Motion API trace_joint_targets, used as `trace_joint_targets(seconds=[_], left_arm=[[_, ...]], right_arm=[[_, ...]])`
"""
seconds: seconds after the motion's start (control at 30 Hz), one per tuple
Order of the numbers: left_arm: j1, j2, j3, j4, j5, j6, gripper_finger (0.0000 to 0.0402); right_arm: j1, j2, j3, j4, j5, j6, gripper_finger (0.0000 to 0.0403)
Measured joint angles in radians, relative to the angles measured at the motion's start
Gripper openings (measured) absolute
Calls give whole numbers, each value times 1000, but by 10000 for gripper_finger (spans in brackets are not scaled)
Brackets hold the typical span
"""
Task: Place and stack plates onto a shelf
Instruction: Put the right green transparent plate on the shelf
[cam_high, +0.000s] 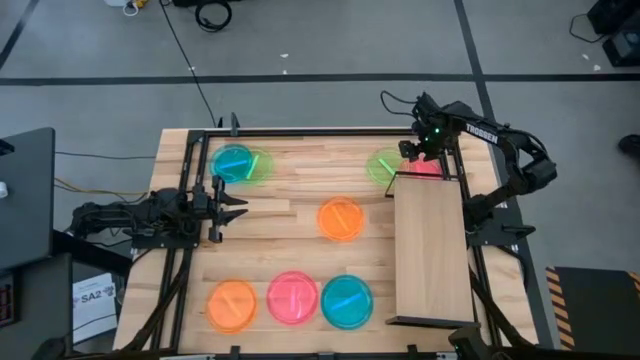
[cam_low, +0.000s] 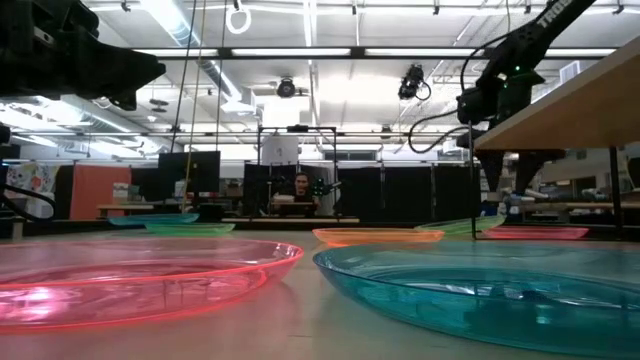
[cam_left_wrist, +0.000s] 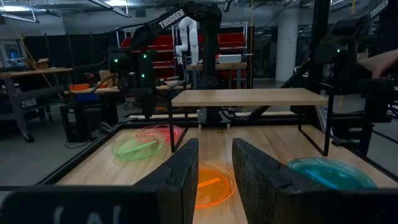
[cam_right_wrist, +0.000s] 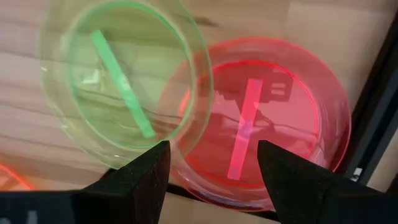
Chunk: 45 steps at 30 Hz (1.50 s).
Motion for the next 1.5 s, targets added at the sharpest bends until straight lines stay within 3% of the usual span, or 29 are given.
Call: trace_joint_targets(seconds=[1.0, 1.5], left_arm=[[0, 0, 0, -5, 0, 0, 105], [0, 0, 0, -5, 0, 0, 105]], right_arm=[[28, 151, -12, 112, 21, 71, 247], [60, 151, -12, 112, 72, 75, 199]])
